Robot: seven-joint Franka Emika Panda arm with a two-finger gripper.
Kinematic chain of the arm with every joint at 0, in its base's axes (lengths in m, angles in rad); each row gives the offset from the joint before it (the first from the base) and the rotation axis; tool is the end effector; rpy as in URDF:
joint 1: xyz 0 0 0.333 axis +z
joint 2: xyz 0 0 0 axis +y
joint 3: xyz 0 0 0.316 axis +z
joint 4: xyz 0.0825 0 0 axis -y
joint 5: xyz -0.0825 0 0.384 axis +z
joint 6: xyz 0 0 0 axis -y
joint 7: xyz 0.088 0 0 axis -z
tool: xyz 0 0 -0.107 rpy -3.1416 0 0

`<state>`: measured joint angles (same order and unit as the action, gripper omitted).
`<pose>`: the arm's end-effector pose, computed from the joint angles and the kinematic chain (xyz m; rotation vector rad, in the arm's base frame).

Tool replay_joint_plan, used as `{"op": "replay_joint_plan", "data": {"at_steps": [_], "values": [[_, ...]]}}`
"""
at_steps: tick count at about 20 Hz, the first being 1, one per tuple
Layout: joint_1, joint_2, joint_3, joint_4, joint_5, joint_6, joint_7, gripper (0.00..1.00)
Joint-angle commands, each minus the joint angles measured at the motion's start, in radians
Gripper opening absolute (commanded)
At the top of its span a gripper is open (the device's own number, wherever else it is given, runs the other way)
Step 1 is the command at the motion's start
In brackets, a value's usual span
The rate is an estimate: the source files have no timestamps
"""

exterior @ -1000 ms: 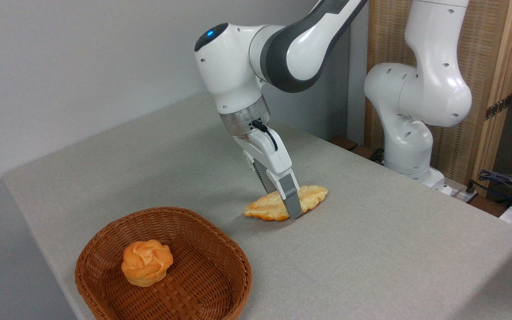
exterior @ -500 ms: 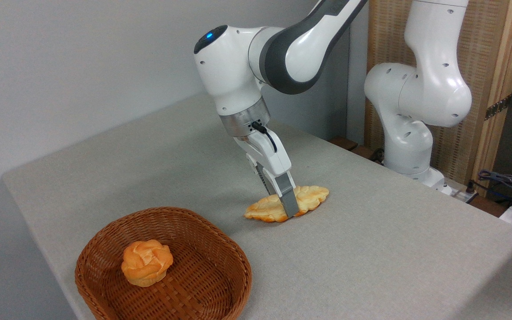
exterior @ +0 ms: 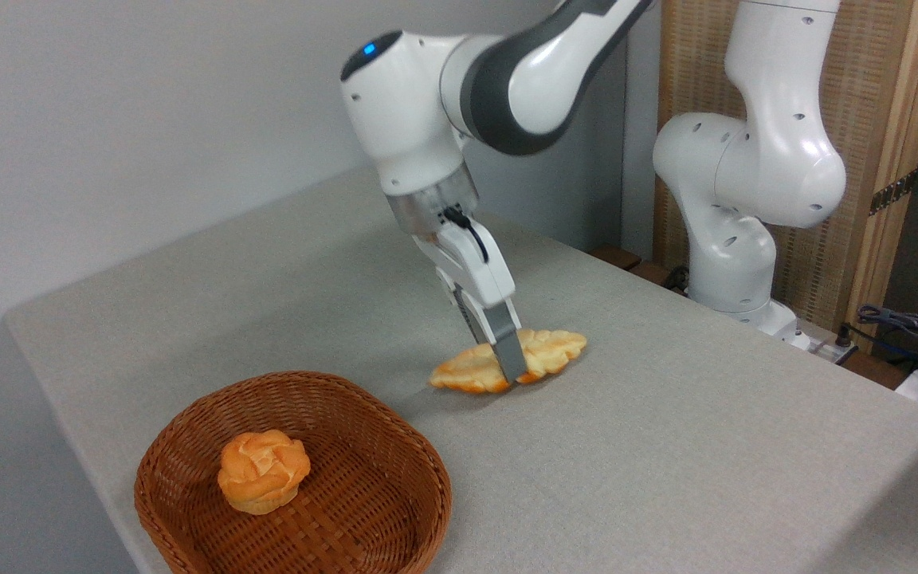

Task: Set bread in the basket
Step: 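Lift the bread loaf and carry it over the woven basket, then lower the loaf into the basket beside the bun and open the gripper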

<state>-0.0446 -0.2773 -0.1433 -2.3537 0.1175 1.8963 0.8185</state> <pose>0.4303 -0.0743 0.4242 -2.6354 1.5182 0.3364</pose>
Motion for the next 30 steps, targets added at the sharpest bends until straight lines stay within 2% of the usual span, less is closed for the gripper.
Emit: {"op": "replay_joint_plan", "data": {"at_steps": [1,3,5,7,12,14,15,17,20,21,22,30], "values": [[-0.003,0.068,0.045,0.235,-0.039,-0.127,0.027,0.44],[-0.003,0.137,0.054,0.389,-0.042,-0.189,0.025,0.44],[-0.003,0.196,0.068,0.508,-0.047,-0.194,0.027,0.47],[-0.003,0.242,0.091,0.594,-0.055,-0.191,0.025,0.48],[-0.001,0.38,0.097,0.792,-0.061,-0.171,0.018,0.49],[0.0,0.4,0.096,0.806,-0.061,-0.12,0.014,0.61],[0.003,0.405,0.097,0.806,-0.059,-0.076,0.008,0.75],[0.003,0.409,0.097,0.804,-0.058,-0.043,-0.004,0.85],[0.006,0.417,0.099,0.806,-0.061,-0.007,-0.036,0.88],[0.006,0.42,0.097,0.806,-0.058,0.019,-0.051,0.96],[0.006,0.42,0.097,0.804,-0.056,0.024,-0.062,1.0],[0.005,0.417,0.097,0.803,-0.061,0.015,-0.062,1.0]]}}
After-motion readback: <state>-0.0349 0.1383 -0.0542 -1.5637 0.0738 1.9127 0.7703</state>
